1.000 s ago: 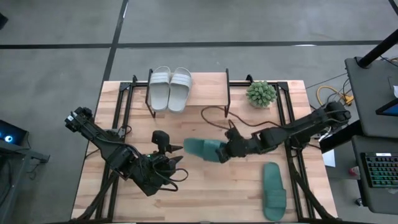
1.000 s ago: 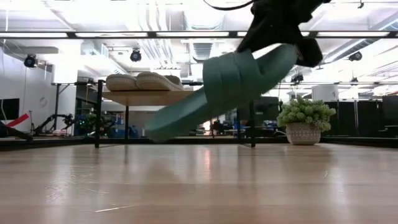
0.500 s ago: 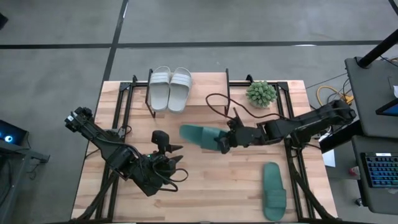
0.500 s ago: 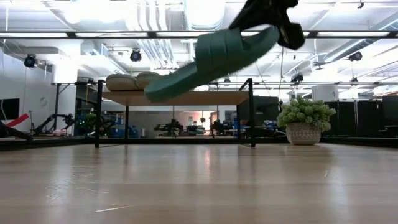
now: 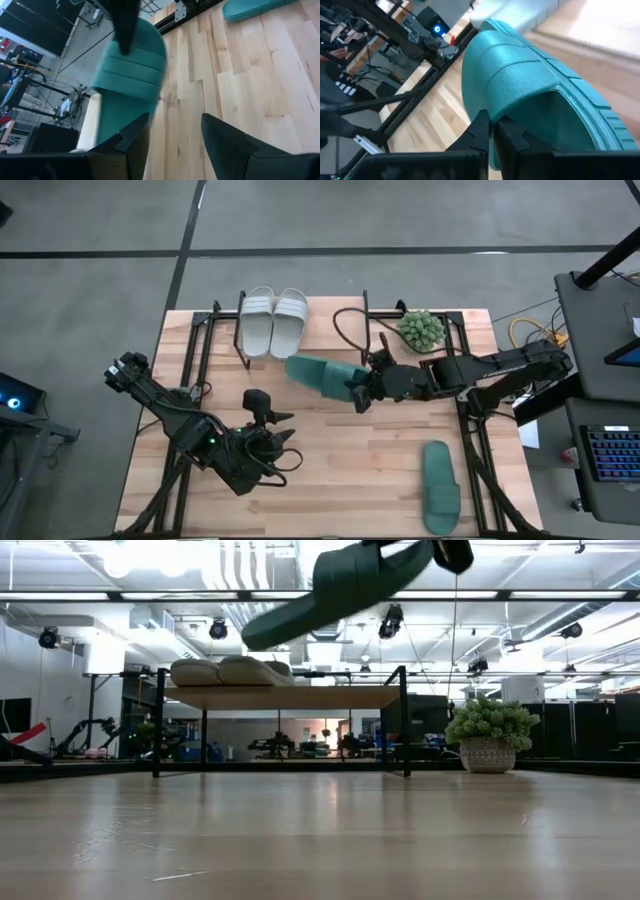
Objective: Pick and place slides into the shelf
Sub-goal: Put the left green slipper on the shelf
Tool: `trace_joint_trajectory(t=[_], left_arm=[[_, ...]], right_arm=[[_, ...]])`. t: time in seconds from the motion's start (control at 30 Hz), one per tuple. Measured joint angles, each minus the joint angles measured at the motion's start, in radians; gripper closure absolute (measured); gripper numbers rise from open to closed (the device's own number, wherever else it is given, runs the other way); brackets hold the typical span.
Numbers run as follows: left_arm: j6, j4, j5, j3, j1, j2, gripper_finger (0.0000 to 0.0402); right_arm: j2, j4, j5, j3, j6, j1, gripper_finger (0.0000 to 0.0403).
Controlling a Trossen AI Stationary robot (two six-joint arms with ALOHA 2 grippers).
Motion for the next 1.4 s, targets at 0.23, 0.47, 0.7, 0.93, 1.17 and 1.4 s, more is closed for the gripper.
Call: trace_joint_trajectory(t=[0.23,0.47,0.7,0.93,1.17,1.4], left_arm=[[-0.018,0.000,0.000,0.000,0.000,0.000,0.0239],[-0.017,0.004,0.000,0.000,0.000,0.000,0.0239],[-0.017,0.003,0.000,0.000,0.000,0.000,0.0239],[-0.016,0.001,0.000,0.000,0.004,0.000,0.0239],[-0.008,-0.001,-0.056,0.000,0.028,0.000,0.0239],[0.018,0.000,-0.084,0.000,0.045,0.000,0.0239]], right_arm=[[0.000,-0.043,0.053,0.116,-0.101,-0.033,0.0394],[0.000,-0.062,0.167,0.175,-0.145,-0.041,0.0394],[0.001,-0.062,0.268,0.194,-0.159,-0.040,0.0394],[0.001,-0.012,0.328,0.203,-0.170,-0.038,0.0394],[0.007,0.148,0.358,0.203,-0.221,-0.038,0.0394],[0.036,0.281,0.375,0.204,-0.260,-0.037,0.0394]])
